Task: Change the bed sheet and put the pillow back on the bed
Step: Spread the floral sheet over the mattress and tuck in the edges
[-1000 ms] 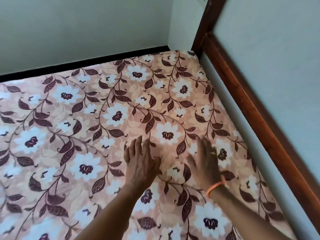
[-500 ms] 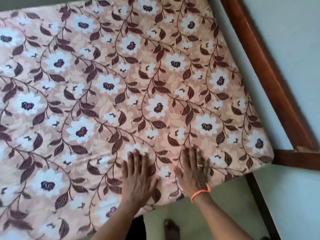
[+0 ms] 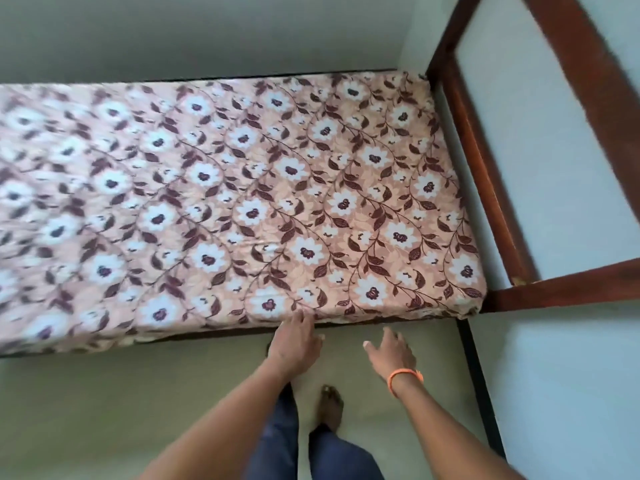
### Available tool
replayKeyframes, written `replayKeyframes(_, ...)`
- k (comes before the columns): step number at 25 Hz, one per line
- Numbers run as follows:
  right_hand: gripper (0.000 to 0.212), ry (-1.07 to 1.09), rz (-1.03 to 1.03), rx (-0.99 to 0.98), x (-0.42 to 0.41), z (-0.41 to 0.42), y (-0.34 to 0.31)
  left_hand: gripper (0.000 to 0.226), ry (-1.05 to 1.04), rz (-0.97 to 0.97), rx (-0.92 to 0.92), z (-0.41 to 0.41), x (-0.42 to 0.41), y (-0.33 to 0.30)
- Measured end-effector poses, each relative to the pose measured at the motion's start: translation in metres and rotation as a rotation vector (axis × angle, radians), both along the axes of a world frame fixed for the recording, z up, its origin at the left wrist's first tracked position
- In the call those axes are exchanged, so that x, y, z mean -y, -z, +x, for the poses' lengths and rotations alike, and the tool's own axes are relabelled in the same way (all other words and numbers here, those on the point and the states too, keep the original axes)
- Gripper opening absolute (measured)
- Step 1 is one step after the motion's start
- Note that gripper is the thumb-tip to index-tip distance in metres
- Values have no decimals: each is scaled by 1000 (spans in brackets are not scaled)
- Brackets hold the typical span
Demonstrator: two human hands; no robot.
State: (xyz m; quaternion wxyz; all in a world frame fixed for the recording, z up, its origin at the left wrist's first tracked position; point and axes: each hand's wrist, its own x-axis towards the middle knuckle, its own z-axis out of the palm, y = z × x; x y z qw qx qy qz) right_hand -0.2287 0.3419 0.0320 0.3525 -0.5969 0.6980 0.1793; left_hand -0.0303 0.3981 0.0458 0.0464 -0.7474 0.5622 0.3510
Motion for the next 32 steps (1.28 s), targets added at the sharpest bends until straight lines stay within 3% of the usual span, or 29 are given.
replayKeyframes(3,55,-13,-87,109,-7,22,-61,43,-179,-58,-50,26,-27,-74)
replayKeyframes(8,43,-62,-140,246,-28,80,-136,42,-441,-85,3,83,-118,-145)
replayKeyframes(18,42,-319,-295,323,-104,293,-182,39,-909,-223,74,255,-262,-173)
replayKeyframes(24,28,-364,-50,454,-196,435,-156,23,-1341,-79,-156,362,-364,-133)
replayKeyframes(27,14,-92,168,571,-233,477,-121,22,-1615,-113,-442,394,-367,-104)
replayKeyframes(30,25,617,550,686,-263,520,-39,26,-1993,-210,-881,431,-351,-43)
replayKeyframes(32,36,963,619,709,-283,546,30,31,-2135,-250,-1152,454,-336,20)
